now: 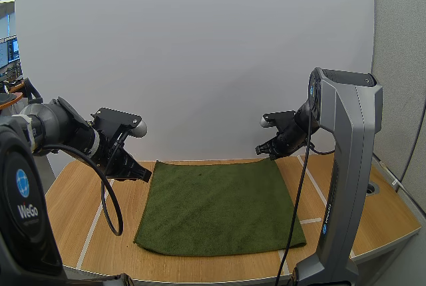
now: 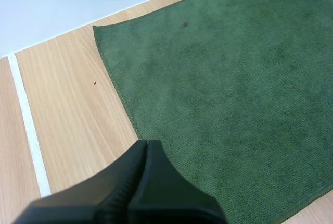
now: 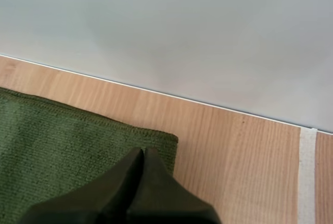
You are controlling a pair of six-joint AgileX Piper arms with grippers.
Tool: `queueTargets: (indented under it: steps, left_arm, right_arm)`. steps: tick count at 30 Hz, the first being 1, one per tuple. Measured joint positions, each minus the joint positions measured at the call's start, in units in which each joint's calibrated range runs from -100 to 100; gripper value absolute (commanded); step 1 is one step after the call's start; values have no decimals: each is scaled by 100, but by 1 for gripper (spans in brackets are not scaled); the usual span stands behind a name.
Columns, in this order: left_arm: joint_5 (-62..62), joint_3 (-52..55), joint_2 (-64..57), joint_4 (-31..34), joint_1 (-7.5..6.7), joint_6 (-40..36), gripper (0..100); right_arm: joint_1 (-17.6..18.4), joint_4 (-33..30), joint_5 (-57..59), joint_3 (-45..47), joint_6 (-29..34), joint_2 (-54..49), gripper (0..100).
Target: Fold the towel
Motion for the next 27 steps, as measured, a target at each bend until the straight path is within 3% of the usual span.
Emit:
queueTargets:
  steps: [18,27]
  left_arm:
    - [0,0,0,0,0,-61,0]
    - [4,0,0,89,0,-94,0]
  right_arm:
    - [7,-24,-660,0,0,485,0]
    - [-15,-34,-212,0,117,-272,1]
